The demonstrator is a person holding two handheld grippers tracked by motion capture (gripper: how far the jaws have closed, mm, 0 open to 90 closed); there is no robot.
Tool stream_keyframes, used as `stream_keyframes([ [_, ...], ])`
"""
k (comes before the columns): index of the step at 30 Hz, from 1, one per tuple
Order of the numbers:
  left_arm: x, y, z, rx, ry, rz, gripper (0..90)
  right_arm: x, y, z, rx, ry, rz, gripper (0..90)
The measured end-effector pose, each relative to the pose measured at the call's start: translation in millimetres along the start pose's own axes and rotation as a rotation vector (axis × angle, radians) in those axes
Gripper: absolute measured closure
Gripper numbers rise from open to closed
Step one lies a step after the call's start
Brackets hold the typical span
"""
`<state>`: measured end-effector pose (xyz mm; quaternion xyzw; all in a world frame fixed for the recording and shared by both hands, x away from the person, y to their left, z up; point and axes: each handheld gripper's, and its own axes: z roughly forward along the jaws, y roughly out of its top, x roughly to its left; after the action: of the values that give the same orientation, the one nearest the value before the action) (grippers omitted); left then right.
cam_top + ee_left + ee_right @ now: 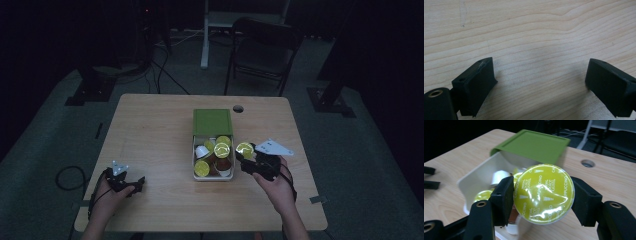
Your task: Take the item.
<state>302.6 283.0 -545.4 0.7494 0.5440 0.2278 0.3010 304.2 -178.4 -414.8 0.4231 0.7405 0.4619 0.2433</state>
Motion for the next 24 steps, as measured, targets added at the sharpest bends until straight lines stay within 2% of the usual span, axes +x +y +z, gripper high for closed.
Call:
stream_keyframes([
  [4, 0.0, 0.0, 0.0, 0.0, 0.0, 0.0, 9.3, -10.2, -4.0, -5.6, -0.001, -0.026, 0.014, 39.8],
  [5, 0.0, 0.0, 0.0, 0.0, 0.0, 0.0, 9.3, -19.2, -8.3, -10.7, -0.001, -0.051, 0.029, 39.8],
  [9, 0.0, 0.0, 0.0, 0.0, 0.0, 0.0, 9.3, -26.9, -13.8, -14.3, 0.003, -0.074, 0.036, 39.8],
  [10, 0.0, 0.0, 0.0, 0.0, 0.0, 0.0, 9.3, -32.8, -18.9, -16.2, 0.009, -0.092, 0.045, 39.8],
  [24, -0.1, 0.0, 0.1, -0.001, 0.0, -0.001, 9.3, -61.7, -43.7, -25.2, 0.029, -0.171, 0.091, 39.8],
])
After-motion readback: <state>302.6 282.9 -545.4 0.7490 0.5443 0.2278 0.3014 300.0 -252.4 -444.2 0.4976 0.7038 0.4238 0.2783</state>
